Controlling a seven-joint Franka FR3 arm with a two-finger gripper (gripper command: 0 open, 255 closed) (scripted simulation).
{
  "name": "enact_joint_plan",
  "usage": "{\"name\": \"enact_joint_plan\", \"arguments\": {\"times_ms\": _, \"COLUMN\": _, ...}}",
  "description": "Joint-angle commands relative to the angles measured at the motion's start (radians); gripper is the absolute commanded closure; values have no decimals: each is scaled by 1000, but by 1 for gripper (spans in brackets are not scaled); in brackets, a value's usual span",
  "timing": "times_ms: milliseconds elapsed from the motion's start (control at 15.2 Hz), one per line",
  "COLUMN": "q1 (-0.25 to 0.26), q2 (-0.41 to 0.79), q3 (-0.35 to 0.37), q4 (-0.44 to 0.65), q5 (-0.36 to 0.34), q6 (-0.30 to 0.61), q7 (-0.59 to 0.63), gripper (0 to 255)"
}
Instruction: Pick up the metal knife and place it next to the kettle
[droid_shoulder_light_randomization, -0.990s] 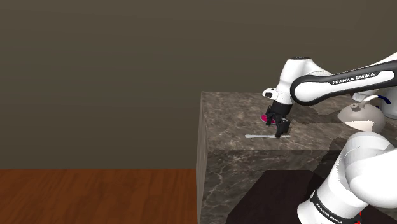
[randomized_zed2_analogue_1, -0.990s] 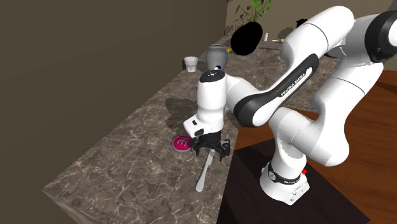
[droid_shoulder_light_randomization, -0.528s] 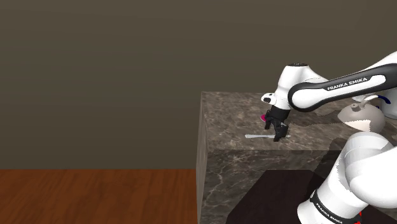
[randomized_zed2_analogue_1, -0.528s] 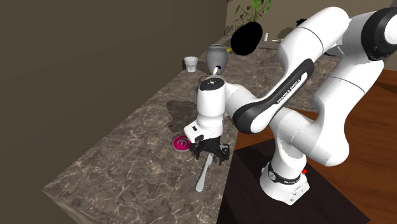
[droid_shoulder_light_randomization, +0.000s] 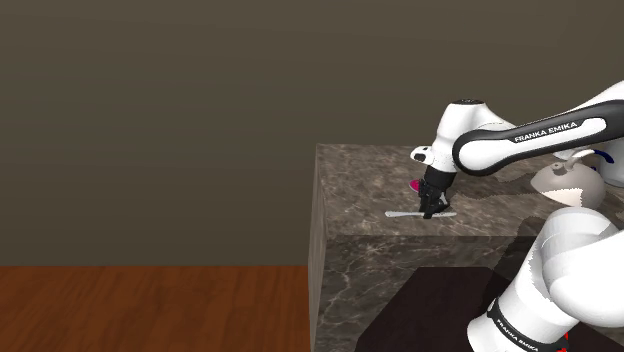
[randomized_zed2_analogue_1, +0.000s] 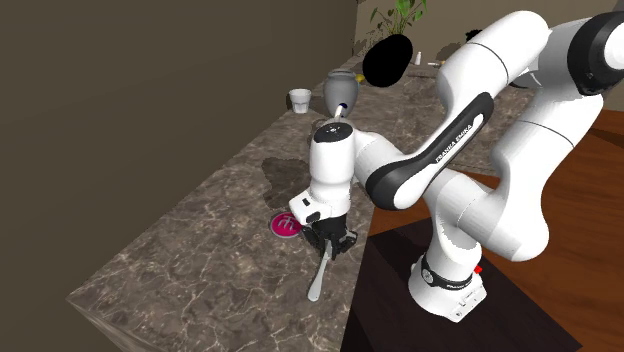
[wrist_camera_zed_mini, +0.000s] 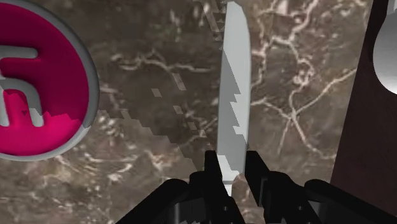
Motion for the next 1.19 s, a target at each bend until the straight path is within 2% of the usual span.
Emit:
{"name": "enact_joint_plan", "arguments": {"times_ms": 0, "q1": 0, "q2": 0, "q3": 0, "q4": 0, "q5": 0, "q6": 0, "q7": 0, "gripper": 255}}
{"name": "enact_joint_plan", "arguments": {"times_ms": 396, "q1": 0, "q2": 0, "q3": 0, "q4": 0, "q5": 0, "q6": 0, "q7": 0, "gripper": 255}}
{"name": "enact_joint_plan", "arguments": {"times_ms": 1122, "q1": 3, "q2": -106, "q3": 62, "q4": 91, "q5": 45, "q6": -196, "q7": -2, "gripper": 255}}
